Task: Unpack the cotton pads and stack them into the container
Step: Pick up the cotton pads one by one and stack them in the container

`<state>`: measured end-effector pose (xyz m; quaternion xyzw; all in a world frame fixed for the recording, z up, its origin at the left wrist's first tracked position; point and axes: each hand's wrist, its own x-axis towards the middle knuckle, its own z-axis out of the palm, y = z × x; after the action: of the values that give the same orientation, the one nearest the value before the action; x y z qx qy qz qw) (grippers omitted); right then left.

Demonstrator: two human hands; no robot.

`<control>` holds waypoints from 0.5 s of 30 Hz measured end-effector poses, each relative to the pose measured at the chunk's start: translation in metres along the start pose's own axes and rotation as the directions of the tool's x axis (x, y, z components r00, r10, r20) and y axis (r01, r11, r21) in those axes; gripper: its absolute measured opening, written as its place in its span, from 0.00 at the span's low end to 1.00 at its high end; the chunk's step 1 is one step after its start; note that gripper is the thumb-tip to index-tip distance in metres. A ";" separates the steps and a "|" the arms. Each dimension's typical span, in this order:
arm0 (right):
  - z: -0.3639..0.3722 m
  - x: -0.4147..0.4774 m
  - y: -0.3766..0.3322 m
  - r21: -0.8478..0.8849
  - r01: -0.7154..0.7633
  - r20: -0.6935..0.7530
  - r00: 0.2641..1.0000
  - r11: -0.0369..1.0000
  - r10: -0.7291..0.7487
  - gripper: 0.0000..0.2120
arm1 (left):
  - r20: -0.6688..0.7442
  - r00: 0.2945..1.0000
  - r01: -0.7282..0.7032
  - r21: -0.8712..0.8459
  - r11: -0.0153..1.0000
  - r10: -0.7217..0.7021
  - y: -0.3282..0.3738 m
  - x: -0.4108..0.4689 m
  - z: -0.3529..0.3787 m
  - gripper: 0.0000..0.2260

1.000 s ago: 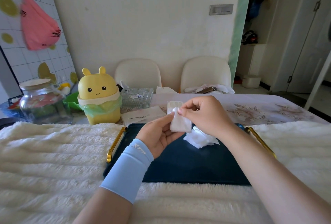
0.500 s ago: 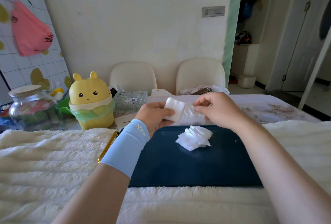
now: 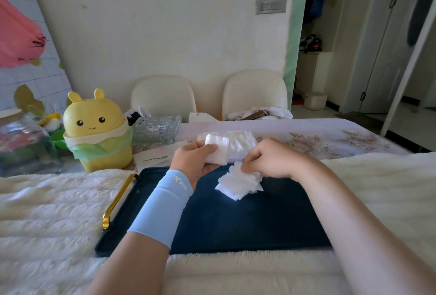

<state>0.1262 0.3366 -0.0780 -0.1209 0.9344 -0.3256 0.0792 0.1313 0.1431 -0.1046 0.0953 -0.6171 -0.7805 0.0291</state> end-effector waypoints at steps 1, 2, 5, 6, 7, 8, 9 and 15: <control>-0.002 -0.001 -0.001 0.055 0.009 -0.001 1.000 0.998 -0.009 0.04 | -0.005 1.000 -0.001 -0.004 1.000 0.001 0.001 0.001 -0.002 0.07; -0.005 -0.002 -0.001 0.100 0.016 -0.003 1.000 0.995 -0.016 0.04 | -0.015 1.000 -0.004 -0.011 1.000 0.004 0.001 0.001 -0.003 0.07; -0.011 -0.004 0.000 0.222 0.017 -0.020 1.000 0.975 -0.013 0.04 | -0.045 0.999 -0.021 -0.037 0.999 0.020 0.003 0.000 -0.004 0.06; -0.013 -0.004 0.000 0.290 0.015 -0.031 0.999 0.957 -0.007 0.05 | -0.050 0.998 -0.026 -0.040 0.999 0.025 0.003 0.000 -0.004 0.05; -0.013 -0.004 0.000 0.364 0.017 -0.041 0.999 0.931 -0.002 0.05 | -0.053 0.998 -0.031 -0.039 0.999 0.029 0.004 -0.001 -0.004 0.04; -0.013 -0.004 0.000 0.433 0.015 -0.045 0.999 0.901 0.005 0.06 | -0.056 0.998 -0.037 -0.035 0.999 0.035 0.005 -0.001 -0.003 0.03; -0.012 -0.004 -0.001 0.491 0.009 -0.043 0.999 0.871 0.013 0.06 | -0.062 0.997 -0.046 -0.026 0.999 0.044 0.006 -0.002 -0.004 0.02; -0.006 -0.002 -0.002 0.546 -0.045 -0.021 0.998 0.837 0.067 0.08 | -0.204 0.972 -0.129 -0.042 0.991 0.117 0.020 -0.001 -0.012 0.03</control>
<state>0.1268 0.3389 -0.0721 -0.0597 0.8078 -0.5777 0.1014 0.1335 0.1268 -0.0873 0.1345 -0.5941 -0.7802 0.1422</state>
